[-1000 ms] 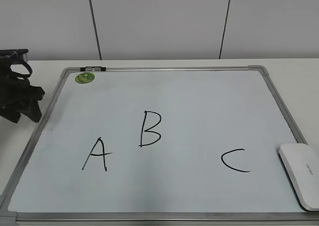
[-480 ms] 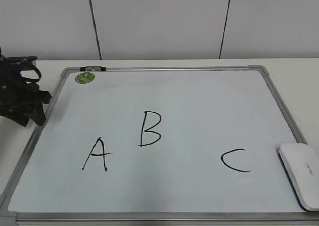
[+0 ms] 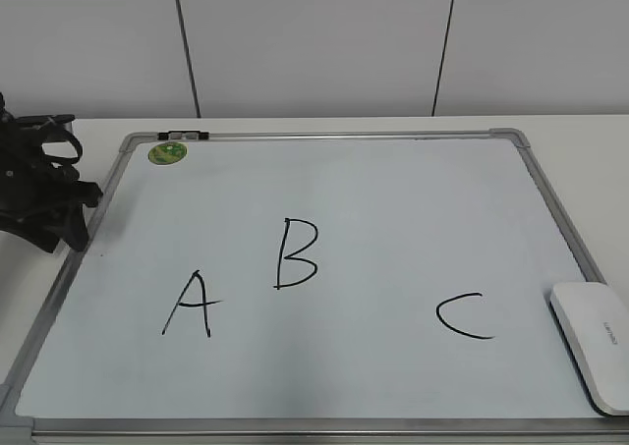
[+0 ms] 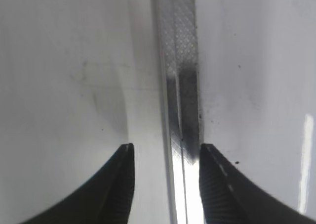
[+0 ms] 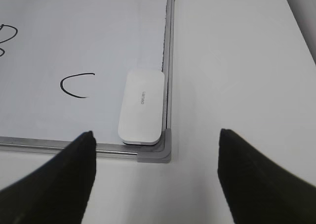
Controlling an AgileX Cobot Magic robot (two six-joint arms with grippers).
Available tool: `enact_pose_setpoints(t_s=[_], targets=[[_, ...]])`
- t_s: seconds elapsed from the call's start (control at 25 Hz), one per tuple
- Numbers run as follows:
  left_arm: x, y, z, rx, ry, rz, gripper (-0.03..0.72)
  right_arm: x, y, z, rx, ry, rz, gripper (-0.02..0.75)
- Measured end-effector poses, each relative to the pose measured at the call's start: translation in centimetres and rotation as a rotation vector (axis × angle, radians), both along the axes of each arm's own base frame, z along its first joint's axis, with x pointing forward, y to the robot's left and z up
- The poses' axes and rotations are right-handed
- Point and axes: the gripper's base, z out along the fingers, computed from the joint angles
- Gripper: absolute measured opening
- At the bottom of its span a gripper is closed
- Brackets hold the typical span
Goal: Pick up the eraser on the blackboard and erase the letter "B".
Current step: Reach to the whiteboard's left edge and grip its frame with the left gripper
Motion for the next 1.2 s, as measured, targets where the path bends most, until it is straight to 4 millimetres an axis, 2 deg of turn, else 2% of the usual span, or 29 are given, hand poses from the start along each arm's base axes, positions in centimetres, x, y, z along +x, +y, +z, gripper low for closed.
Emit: enact_pose_setpoints(t_s=[0.24, 1.08, 1.2], targets=[[-0.01, 0.0, -0.26, 0.0, 0.009, 0.0, 0.227, 0.0, 0.0, 0.0, 0.0, 0.0, 0.0, 0.591], [0.11, -0.06, -0.79, -0.007, 0.023, 0.004, 0.221, 0.0, 0.0, 0.0, 0.0, 0.0, 0.0, 0.591], [0.1, -0.09, -0.79, -0.01, 0.024, 0.006, 0.167, 0.0, 0.0, 0.0, 0.0, 0.0, 0.0, 0.591]])
